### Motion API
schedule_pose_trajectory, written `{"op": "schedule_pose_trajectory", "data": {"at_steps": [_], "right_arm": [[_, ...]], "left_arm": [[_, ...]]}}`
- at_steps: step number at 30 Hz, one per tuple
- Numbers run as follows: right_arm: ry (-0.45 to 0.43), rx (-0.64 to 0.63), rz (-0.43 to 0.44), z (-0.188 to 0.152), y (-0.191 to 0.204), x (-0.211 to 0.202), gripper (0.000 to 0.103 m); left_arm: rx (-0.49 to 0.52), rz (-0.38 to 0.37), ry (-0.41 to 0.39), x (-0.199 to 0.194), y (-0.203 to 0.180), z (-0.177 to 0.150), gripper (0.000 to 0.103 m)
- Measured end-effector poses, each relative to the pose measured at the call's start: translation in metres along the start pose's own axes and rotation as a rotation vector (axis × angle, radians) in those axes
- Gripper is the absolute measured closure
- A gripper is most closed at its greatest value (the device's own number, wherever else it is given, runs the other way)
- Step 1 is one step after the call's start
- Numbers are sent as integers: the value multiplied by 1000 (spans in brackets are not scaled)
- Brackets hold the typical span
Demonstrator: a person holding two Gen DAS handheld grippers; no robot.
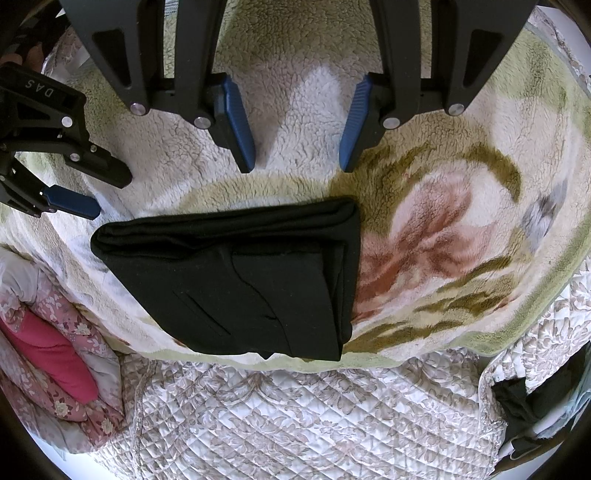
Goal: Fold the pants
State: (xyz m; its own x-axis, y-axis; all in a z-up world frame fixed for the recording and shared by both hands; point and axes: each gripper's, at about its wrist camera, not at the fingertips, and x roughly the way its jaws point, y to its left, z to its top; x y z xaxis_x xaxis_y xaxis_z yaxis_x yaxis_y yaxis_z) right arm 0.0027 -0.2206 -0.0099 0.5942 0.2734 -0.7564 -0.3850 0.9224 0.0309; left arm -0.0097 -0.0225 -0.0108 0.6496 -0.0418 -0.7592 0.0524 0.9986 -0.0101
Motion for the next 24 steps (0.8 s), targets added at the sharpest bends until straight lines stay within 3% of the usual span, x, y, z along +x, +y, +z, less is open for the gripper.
{"op": "schedule_pose_trajectory", "data": {"at_steps": [24], "right_arm": [[-4, 0, -5, -1, 2, 0, 45]], "left_arm": [[2, 1, 1, 0, 0, 1, 53]]}}
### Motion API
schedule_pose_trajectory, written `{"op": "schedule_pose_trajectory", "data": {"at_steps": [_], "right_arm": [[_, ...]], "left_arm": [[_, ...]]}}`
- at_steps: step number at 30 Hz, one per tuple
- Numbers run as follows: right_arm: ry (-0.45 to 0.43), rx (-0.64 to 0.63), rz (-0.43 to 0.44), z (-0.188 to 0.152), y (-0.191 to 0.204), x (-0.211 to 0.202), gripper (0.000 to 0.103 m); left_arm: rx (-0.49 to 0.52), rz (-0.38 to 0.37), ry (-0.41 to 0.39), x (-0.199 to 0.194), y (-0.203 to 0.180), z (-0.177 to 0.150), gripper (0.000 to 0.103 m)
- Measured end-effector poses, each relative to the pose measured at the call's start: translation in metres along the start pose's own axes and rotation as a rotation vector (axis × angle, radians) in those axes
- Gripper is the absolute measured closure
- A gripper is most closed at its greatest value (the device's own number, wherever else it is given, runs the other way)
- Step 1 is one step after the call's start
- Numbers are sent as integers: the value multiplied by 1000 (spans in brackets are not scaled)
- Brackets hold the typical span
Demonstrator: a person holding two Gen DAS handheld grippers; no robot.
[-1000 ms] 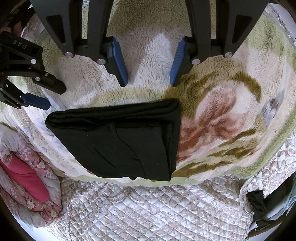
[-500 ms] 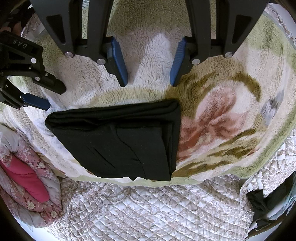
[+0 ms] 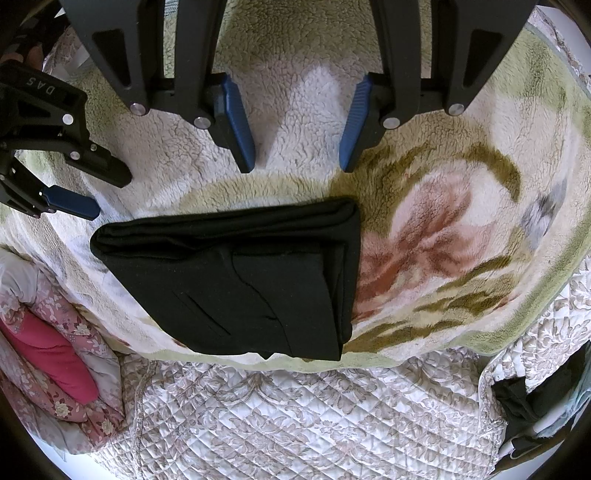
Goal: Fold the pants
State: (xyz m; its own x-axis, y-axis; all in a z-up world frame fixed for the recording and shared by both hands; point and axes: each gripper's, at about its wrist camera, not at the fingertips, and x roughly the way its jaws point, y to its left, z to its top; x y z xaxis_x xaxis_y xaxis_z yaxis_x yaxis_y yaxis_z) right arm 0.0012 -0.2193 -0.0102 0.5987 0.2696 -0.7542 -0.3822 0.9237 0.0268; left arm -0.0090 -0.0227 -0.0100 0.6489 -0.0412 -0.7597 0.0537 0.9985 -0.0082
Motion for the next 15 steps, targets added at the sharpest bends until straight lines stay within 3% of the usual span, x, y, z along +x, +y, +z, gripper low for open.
{"op": "schedule_pose_trajectory", "data": {"at_steps": [15], "right_arm": [[-12, -12, -4, 2, -2, 1, 42]], "left_arm": [[-1, -2, 1, 1, 0, -1, 53]]}}
